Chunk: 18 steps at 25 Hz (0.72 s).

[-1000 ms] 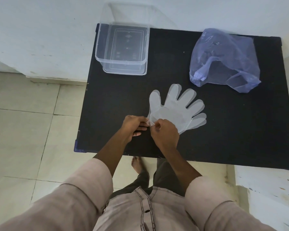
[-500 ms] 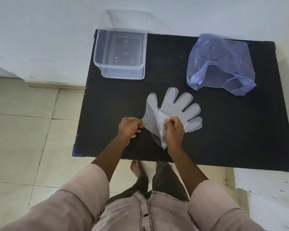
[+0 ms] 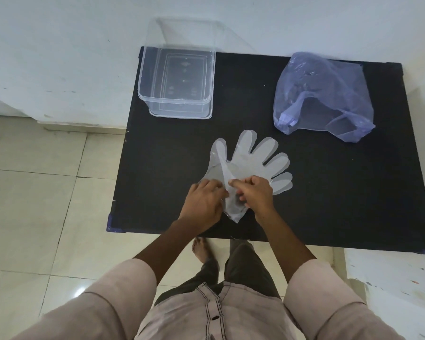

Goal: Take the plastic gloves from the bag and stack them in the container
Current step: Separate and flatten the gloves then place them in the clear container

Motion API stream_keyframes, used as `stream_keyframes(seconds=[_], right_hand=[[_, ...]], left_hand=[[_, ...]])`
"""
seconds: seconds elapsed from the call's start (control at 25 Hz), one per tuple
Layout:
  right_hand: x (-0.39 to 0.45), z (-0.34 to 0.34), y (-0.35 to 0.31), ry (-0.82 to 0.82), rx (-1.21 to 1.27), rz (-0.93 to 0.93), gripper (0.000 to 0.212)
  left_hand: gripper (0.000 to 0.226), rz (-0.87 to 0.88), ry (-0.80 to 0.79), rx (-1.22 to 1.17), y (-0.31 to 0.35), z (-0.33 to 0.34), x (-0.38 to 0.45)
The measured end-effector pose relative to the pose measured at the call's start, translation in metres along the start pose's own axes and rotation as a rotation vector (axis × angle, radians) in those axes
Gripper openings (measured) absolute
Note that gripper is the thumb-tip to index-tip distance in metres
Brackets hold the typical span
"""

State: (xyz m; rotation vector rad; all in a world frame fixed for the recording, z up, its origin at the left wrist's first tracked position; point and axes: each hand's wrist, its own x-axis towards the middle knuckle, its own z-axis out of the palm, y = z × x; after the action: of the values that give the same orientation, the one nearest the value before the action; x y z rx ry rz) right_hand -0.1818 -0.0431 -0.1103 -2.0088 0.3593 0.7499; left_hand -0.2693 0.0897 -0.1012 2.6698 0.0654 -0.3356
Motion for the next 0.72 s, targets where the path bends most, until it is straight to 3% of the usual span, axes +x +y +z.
stream_keyframes(seconds=[0.2, 0.72], right_hand=[[-0.006, 0.008, 0.0, -0.088, -0.189, -0.095, 0.026], [-0.004, 0.007, -0.004, 0.036, 0.005, -0.168, 0.015]], left_hand=[[0.043, -0.066, -0.09, 0.023, -0.006, 0.017, -0.007], [0.044, -0.115, 0.019, -0.081, -0.006, 0.014, -0.005]])
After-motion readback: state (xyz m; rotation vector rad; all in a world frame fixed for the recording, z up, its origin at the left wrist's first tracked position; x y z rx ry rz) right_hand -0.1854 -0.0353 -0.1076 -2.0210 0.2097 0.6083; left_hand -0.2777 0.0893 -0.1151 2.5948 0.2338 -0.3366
